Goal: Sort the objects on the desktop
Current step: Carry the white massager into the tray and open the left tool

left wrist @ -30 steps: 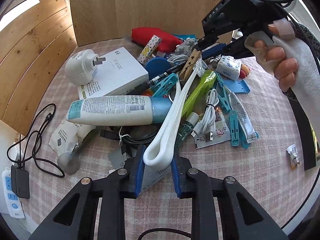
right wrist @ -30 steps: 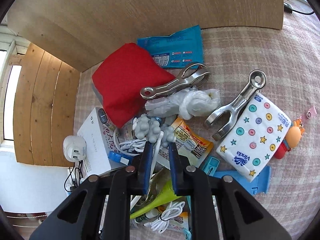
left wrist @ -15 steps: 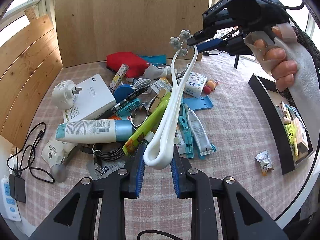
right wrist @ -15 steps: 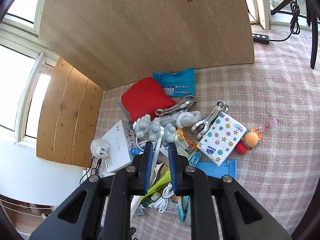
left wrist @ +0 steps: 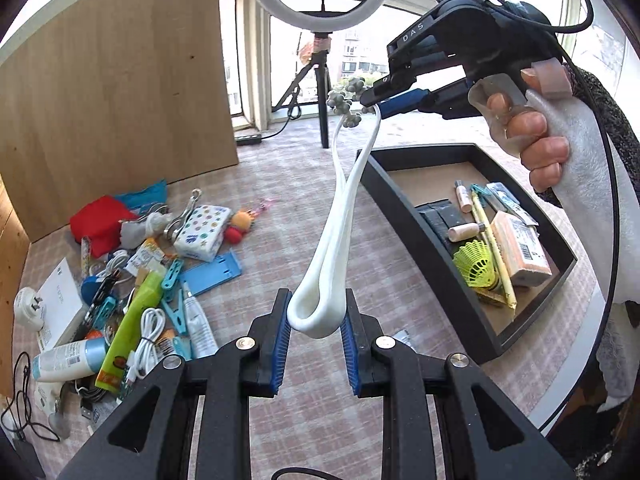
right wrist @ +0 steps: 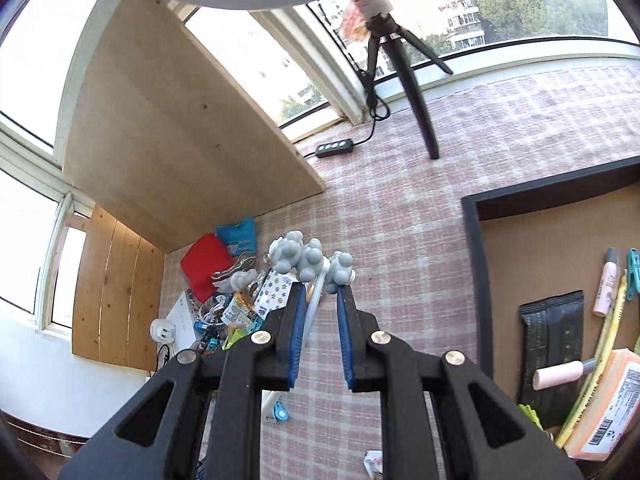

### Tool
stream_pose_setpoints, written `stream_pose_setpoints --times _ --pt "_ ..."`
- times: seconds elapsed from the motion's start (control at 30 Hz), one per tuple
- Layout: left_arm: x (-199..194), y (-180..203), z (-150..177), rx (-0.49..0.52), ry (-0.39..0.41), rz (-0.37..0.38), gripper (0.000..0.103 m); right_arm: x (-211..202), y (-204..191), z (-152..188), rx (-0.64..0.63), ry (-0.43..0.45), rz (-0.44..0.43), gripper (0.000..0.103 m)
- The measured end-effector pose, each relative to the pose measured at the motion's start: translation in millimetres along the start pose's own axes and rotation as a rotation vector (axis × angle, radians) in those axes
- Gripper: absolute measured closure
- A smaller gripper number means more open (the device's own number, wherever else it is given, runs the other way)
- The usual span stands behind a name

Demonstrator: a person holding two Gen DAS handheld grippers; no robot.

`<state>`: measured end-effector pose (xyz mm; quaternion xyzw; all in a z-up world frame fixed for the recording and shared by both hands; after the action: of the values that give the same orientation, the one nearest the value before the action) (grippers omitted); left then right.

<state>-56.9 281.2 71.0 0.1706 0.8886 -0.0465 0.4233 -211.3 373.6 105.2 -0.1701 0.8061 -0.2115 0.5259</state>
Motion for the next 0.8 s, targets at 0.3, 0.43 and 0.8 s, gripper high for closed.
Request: stream_pose_setpoints --times 0.3,0.43,0.8 --pt "56.2 147.5 -31.6 0.134 -0.084 0.268 0.096 -90.3 130.5 -23.6 0.136 0.128 0.152 0.096" --pt "63.4 185.3 -12.2 0.225 -0.136 0.296 0.067 -111.7 160.8 -20.2 0.147 0.148 0.186 0.096" --pt "40.3 108.3 6.5 0.164 -0.115 0.134 0.055 -104.1 178.6 18.0 0.131 0.113 0.221 0.073"
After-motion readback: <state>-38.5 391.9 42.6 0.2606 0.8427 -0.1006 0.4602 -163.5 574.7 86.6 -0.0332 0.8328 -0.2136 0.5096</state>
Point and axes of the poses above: each gripper's, at about its wrist camera, not at the fingertips, and x roughly the way its jaws point, y to its right, z to its underside, the point moved 9 cm from there along x, roughly the way its jaws point
